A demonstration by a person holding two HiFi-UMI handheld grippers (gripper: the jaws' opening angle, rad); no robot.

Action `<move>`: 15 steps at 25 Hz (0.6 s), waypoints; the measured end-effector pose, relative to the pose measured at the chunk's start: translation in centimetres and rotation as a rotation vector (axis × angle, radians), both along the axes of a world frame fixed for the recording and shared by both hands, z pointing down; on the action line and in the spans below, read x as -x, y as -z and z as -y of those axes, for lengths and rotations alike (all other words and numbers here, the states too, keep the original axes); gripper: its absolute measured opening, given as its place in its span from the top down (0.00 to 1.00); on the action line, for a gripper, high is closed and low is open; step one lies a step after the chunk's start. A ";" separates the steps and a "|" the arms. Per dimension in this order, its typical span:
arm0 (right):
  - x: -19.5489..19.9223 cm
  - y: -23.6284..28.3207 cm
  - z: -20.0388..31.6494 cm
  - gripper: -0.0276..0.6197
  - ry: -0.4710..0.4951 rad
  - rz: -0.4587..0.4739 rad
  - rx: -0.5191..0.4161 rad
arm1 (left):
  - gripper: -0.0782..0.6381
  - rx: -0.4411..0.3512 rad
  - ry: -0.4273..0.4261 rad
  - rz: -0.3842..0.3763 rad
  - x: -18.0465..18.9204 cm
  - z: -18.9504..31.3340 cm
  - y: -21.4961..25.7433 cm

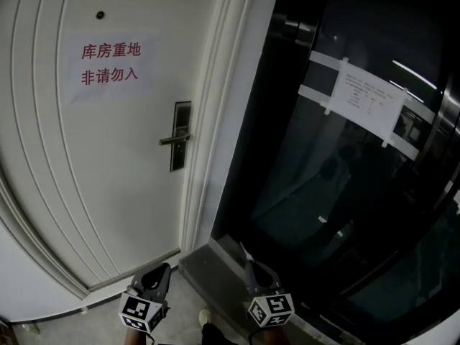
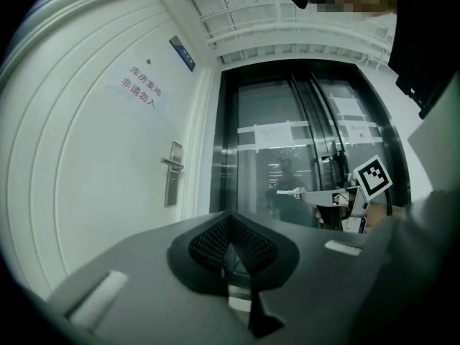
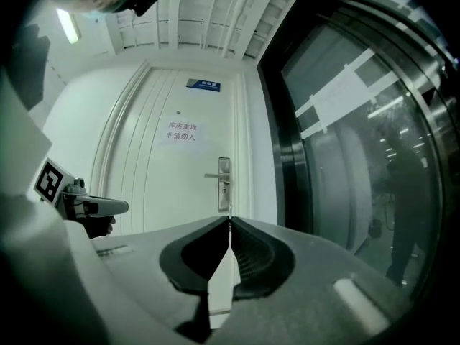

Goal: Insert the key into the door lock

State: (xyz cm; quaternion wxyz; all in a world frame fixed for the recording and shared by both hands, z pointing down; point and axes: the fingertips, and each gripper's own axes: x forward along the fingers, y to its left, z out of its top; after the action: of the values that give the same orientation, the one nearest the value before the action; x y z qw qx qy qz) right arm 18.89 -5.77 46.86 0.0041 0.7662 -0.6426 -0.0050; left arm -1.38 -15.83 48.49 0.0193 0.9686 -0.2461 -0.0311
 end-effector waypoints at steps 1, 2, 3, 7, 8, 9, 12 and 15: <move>-0.2 -0.1 1.1 0.94 0.021 -0.002 -0.001 | 0.89 0.000 0.026 -0.003 0.2 0.8 -0.1; -0.3 -0.1 2.4 0.94 0.044 -0.002 -0.003 | 0.89 -0.001 0.056 -0.006 0.5 1.7 -0.1; -0.3 -0.1 4.0 0.94 0.069 -0.001 -0.006 | 0.89 -0.001 0.088 -0.008 0.8 2.9 -0.1; -0.6 -0.2 10.1 0.94 0.158 -0.007 -0.014 | 0.89 -0.002 0.187 -0.012 1.4 7.3 -0.1; -0.8 -0.2 11.4 0.94 0.175 -0.010 -0.014 | 0.89 -0.005 0.203 -0.012 1.3 8.3 -0.1; -1.0 -0.2 12.8 0.94 0.190 -0.012 -0.014 | 0.89 -0.007 0.217 -0.014 1.1 9.4 0.0; -2.1 -0.3 16.6 0.94 0.234 -0.026 -0.013 | 0.89 -0.007 0.252 -0.018 0.2 12.3 0.2; -3.0 0.1 19.9 0.94 0.268 -0.052 -0.013 | 0.89 -0.008 0.274 -0.011 -0.7 14.8 0.2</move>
State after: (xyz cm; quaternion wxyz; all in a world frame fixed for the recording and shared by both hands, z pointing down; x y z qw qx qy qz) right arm 21.88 -25.63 46.78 0.0151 0.6731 -0.7388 -0.0297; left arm -0.63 -30.65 48.32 0.0123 0.9258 -0.3758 -0.0398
